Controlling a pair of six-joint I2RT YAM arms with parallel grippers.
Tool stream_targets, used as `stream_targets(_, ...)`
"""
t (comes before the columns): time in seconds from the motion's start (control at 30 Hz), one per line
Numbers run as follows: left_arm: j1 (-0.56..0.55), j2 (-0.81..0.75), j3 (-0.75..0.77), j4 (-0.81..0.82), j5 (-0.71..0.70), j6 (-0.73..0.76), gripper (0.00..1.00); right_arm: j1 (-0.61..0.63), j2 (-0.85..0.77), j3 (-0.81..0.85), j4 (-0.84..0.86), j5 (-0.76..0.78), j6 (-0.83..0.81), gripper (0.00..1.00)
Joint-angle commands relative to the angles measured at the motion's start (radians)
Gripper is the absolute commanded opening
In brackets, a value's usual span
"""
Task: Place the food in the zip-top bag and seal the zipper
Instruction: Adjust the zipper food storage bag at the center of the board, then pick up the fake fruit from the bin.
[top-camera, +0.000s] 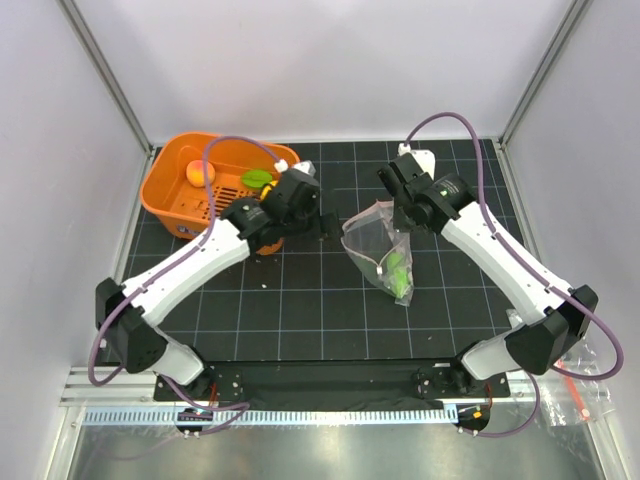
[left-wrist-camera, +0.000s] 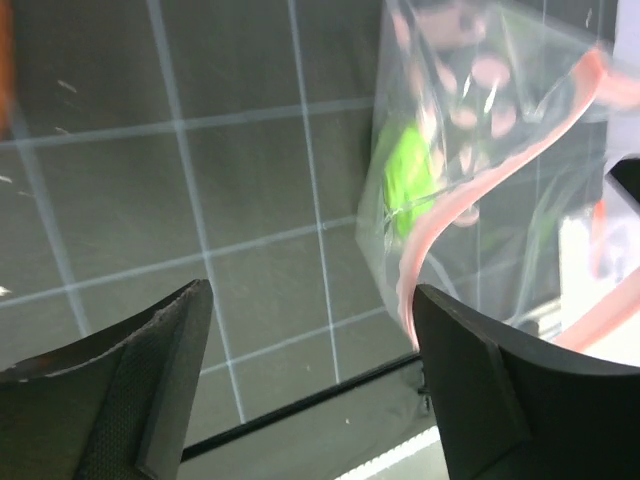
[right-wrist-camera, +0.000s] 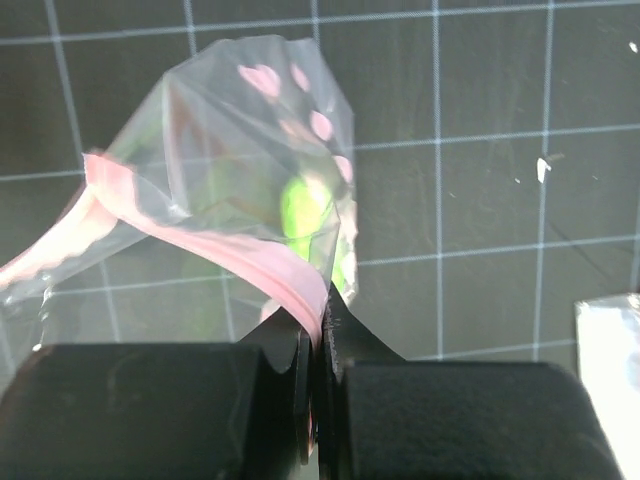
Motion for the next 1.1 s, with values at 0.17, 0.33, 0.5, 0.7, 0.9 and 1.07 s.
stream_targets(0.17,0.175,-0.141,0.102,-0.109,-0.042,0.119,0.88,-0.005,-0.067,-0.033,0.12,-0.036,-0.033,0.01)
stream_targets(0.33,0.319,-0.143,0.098,-0.094,0.01,0.151,0.92,-0.005,-0.079,-0.039,0.125,-0.042,-0.044,0.01)
stream_targets(0.5,0.471,-0.067,0.085,-0.043,0.096,0.127,1.0,-0.005,-0.084,-0.042,0.113,-0.068,-0.045,0.01)
stream_targets(0.7,0.537,0.116,0.079,0.087,0.074,0.102,1.0,-0.005,-0.108,-0.053,0.116,-0.088,-0.029,0.01)
stream_targets(0.9,0.559,0.278,0.133,0.152,0.084,0.104,1.0,-0.005,-0.124,-0.063,0.11,-0.098,-0.022,0.01)
stream_targets(1.07,0.57,0.437,0.209,0.195,0.097,0.096,1.0,-0.005,-0.144,-0.073,0.106,-0.115,-0.007,0.01)
